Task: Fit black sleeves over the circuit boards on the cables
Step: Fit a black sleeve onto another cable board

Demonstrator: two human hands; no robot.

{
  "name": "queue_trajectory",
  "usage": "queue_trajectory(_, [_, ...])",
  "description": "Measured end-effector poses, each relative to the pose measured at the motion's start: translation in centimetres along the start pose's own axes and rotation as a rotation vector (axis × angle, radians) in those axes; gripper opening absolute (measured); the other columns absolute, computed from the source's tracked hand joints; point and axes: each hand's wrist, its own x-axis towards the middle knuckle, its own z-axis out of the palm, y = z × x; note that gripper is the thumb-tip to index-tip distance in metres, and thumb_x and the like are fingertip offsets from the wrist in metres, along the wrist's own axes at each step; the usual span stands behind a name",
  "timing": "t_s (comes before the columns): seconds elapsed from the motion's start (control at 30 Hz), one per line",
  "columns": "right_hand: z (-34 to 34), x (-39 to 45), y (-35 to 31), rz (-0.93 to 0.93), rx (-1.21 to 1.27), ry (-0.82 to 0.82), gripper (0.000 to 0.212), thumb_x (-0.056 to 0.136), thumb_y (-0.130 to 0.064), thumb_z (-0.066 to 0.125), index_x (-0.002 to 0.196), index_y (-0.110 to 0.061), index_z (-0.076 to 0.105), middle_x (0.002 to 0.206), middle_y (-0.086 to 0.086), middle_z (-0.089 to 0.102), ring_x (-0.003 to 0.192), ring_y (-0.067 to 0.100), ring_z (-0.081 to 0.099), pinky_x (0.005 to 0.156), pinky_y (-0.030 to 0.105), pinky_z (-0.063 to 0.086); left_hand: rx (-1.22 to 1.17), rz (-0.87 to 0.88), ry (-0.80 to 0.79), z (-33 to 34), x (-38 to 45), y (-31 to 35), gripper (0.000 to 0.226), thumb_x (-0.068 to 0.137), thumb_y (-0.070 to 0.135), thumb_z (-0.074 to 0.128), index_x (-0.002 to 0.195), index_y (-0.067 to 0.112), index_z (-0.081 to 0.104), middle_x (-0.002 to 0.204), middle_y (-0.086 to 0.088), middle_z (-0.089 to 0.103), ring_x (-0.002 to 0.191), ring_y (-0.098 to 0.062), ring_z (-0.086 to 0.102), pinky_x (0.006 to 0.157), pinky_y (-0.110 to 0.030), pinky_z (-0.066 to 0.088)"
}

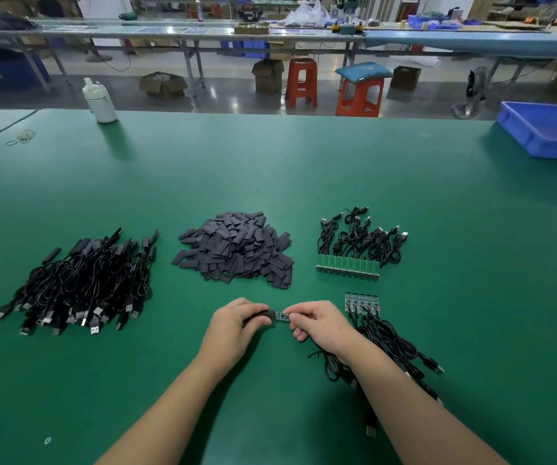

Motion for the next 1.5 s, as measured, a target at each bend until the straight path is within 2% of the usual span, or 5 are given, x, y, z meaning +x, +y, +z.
queue_trajectory(0.13, [0.0, 0.0, 0.1, 0.002, 0.005, -0.007, 0.020, 0.099, -0.010, 0.058, 0.112, -0.016, 0.072, 0.078, -0.001, 0.071, 0.066, 0.006, 0.065, 0.070, 0.017, 0.053, 0.131, 0.093, -0.031, -0.1, 0.2, -0.2, 0.023, 0.086, 0.031, 0.074, 0.107, 0.024, 0.075, 0.099, 0.012, 0.067, 0.092, -0.007, 0.060, 0.083, -0.026, 0.049])
queue_trajectory(0.3, [0.1, 0.2, 0.2, -0.002, 0.024, -0.011, 0.019, 0.099, -0.008, 0.057, 0.107, -0.017, 0.071, 0.077, 0.000, 0.070, 0.064, 0.006, 0.064, 0.069, 0.019, 0.053, 0.246, 0.219, -0.083, -0.3, 0.8, 0.1, 0.019, 0.087, 0.032, 0.072, 0.105, 0.027, 0.074, 0.095, 0.010, 0.070, 0.089, -0.012, 0.062, 0.077, -0.025, 0.049])
queue_trajectory(0.8, [0.1, 0.7, 0.8, -0.030, -0.001, -0.051, 0.023, 0.097, -0.004, 0.059, 0.101, -0.024, 0.070, 0.070, -0.006, 0.070, 0.062, 0.006, 0.063, 0.067, 0.019, 0.052, 0.216, 0.127, -0.162, 0.1, 1.2, 0.9, 0.021, 0.090, 0.033, 0.068, 0.109, 0.027, 0.072, 0.096, 0.010, 0.067, 0.090, -0.011, 0.061, 0.081, -0.028, 0.049])
queue_trajectory(1.13, [0.0, 0.8, 0.8, -0.007, 0.018, -0.054, 0.044, 0.098, -0.003, 0.058, 0.141, -0.010, 0.052, 0.072, -0.009, 0.072, 0.064, 0.006, 0.063, 0.068, 0.020, 0.053, 0.332, 0.156, -0.241, 0.9, 1.6, 2.4, 0.020, 0.095, 0.033, 0.057, 0.110, 0.030, 0.069, 0.103, 0.007, 0.068, 0.096, -0.016, 0.062, 0.085, -0.033, 0.047])
queue_trajectory(1.5, [0.0, 0.5, 0.3, 0.018, 0.029, -0.070, 0.041, 0.100, -0.002, 0.049, 0.140, -0.009, 0.054, 0.071, -0.008, 0.070, 0.066, 0.005, 0.063, 0.070, 0.018, 0.052, 0.152, 0.116, -0.139, 1.2, 1.0, 2.1, 0.014, 0.091, 0.023, 0.067, 0.102, 0.021, 0.076, 0.094, 0.005, 0.074, 0.087, -0.013, 0.067, 0.081, -0.026, 0.049])
